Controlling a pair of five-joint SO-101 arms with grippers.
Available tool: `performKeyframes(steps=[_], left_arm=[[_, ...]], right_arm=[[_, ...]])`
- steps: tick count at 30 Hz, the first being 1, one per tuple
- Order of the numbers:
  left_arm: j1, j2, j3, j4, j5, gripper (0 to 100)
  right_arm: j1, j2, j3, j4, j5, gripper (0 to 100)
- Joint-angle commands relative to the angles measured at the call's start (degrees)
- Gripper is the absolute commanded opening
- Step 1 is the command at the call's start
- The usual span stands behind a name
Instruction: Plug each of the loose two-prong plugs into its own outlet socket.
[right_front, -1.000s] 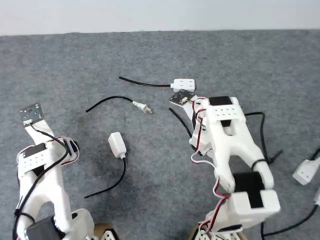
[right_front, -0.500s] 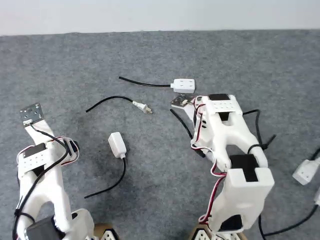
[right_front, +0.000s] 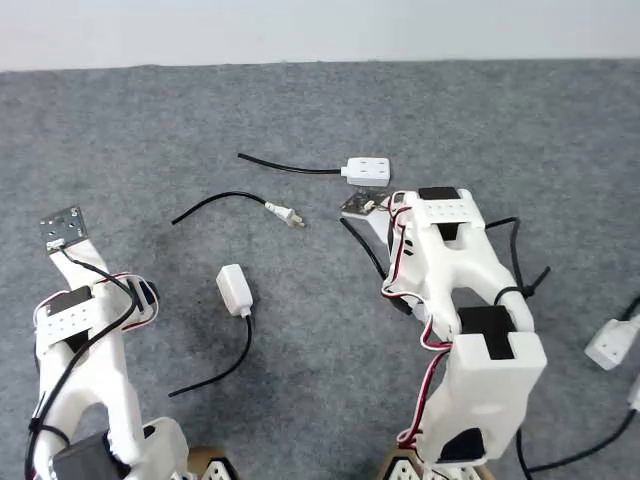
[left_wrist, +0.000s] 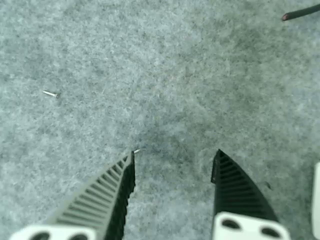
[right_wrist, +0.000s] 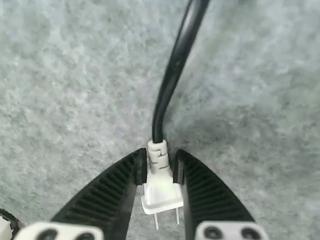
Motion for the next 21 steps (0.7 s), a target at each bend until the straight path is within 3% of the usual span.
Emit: performKeyframes(steps=[1,7,13,18,21], left_arm=[[0.53,-0.88,-2.59,0.18,-0.70,23],[0.53,-0.88,-2.59,0.18,-0.70,23],[0.53,-0.88,-2.59,0.18,-0.70,23],[0.88,-0.88,-2.68,0.35,-1.23,23],[4.48,-0.26,-4.44,5.19,-6.15,22]], right_arm=[[-0.92,0.22,-0.26,-1.98,0.18,2.0],[0.66,-4.35,-0.09,-2.15,-4.13,0.9],[-0.22,-19.56,-0.26,0.40,-13.71,0.9],[-5.49,-38.90,0.00,4.79,-26.11,0.9],[-11.38,-49.27,0.00,8.13,-31.38,0.9]])
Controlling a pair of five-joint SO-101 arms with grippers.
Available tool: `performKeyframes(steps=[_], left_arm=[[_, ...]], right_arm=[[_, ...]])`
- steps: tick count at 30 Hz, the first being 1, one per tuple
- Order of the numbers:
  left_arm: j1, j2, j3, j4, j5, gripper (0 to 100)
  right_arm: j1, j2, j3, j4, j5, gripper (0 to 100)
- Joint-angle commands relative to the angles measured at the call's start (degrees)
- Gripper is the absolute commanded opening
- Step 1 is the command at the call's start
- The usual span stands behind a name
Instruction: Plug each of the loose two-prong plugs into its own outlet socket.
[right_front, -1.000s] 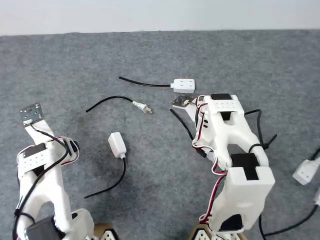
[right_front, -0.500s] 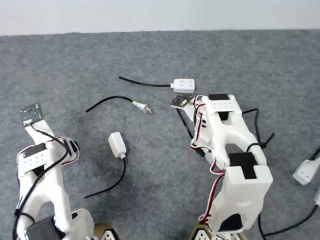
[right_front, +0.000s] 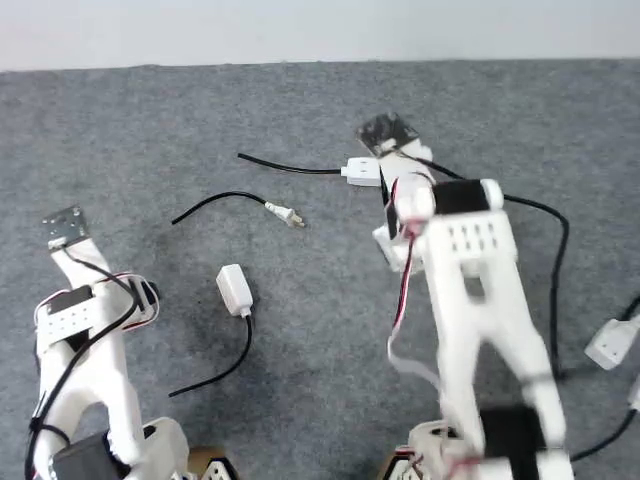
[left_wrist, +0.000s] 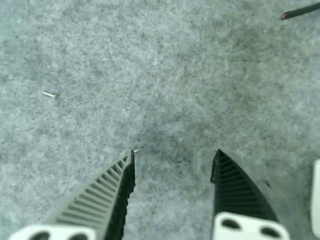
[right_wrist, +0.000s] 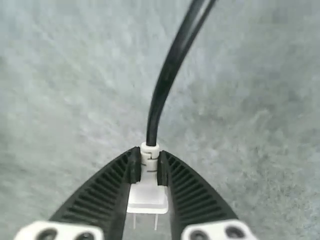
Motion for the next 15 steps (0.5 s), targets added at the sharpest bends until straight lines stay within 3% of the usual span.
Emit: performKeyframes(steps=[1,6,15], left_arm=[[4.66,-0.26,-3.74,5.27,-6.68,20],[10.64,-0.26,-2.33,5.63,-14.86,1],[21.63,-0.18,-2.42,7.82,-26.20,1]], right_arm=[[-7.34,-15.08,-0.09,3.74,-6.15,0.9],[-15.96,-21.85,3.34,3.91,-11.69,0.9],[-28.35,-22.64,15.03,-13.14,-11.87,0.9]])
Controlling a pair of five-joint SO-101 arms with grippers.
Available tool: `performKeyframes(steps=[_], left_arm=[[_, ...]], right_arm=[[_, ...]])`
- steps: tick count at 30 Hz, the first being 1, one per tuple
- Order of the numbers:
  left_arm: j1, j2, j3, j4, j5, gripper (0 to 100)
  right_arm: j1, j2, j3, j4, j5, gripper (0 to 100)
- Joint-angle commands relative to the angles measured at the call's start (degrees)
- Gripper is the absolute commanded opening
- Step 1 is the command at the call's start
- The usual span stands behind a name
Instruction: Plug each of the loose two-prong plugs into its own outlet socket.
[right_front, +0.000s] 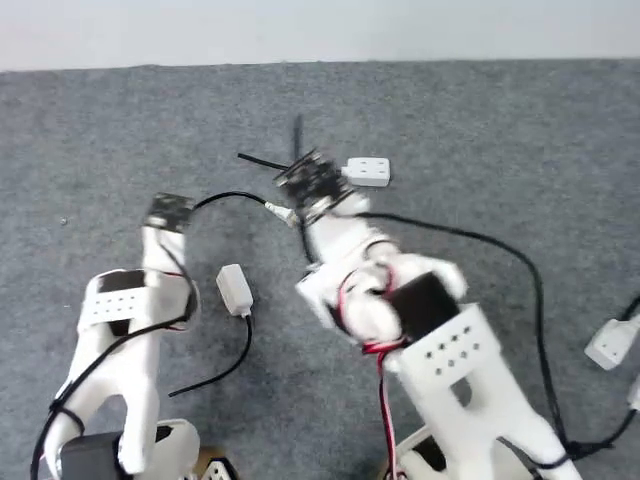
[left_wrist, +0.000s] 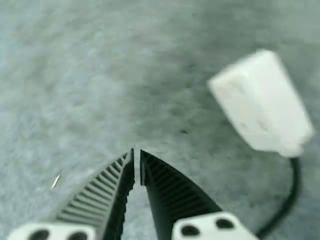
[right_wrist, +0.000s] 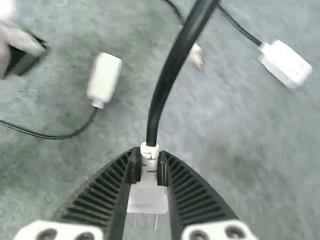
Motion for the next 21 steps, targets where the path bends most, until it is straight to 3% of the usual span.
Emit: performKeyframes(steps=[1,11,21], left_arm=[[5.71,-0.26,-1.27,2.20,-5.36,1],[9.49,-0.53,-1.01,6.51,-18.90,1],[11.78,-0.97,0.04,9.67,-28.13,1]], right_arm=[[-4.62,-1.80,2.11,-7.43,-0.35,0.9],[-6.81,-1.10,10.90,-17.71,-0.35,0.9],[-6.99,-1.01,12.48,-19.56,-0.79,0.9]])
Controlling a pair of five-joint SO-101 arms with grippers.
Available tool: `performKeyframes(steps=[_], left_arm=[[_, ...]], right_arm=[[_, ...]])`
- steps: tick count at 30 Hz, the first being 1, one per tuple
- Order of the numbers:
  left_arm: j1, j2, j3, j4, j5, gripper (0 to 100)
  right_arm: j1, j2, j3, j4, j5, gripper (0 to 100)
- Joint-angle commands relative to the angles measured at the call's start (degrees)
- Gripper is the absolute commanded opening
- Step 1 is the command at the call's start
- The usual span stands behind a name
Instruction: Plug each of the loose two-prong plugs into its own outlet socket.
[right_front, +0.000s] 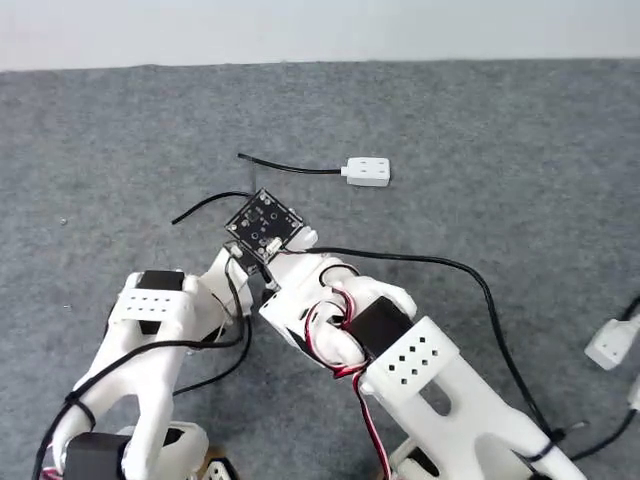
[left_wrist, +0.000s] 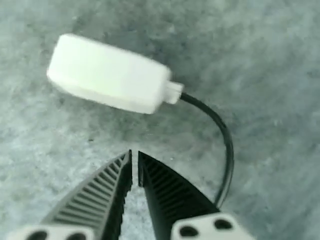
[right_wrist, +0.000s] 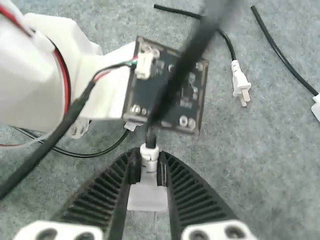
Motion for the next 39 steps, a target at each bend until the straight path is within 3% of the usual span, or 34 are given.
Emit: performKeyframes(steps=[1,5,12,17,21,25,27,39], left_arm=[[1.41,-1.05,0.04,1.32,-2.99,1],[2.99,-4.92,3.12,0.97,-3.78,1],[5.01,-26.64,15.78,-1.05,-4.75,1],[4.57,-37.19,20.70,-6.51,8.97,1],[0.09,-39.56,19.82,-9.14,21.98,3],[-3.87,-34.46,13.49,-7.91,41.14,18],[-4.40,-28.75,10.59,-8.09,47.38,24],[-4.40,2.73,-7.52,-10.99,61.80,10]], right_arm=[[-0.22,-0.92,-0.44,-2.42,-0.79,0.9],[-0.22,-0.92,1.49,-5.32,-0.79,0.9],[-0.13,-0.92,1.93,-6.37,-0.79,0.9],[1.19,-0.92,1.93,-6.11,-0.79,0.9],[5.67,-0.92,1.93,-6.37,-3.08,0.9],[9.45,-0.92,1.93,-6.37,-3.60,0.9],[10.68,-1.01,2.64,-6.46,-3.60,0.9],[14.20,-1.10,5.27,-10.07,-3.25,0.9]])
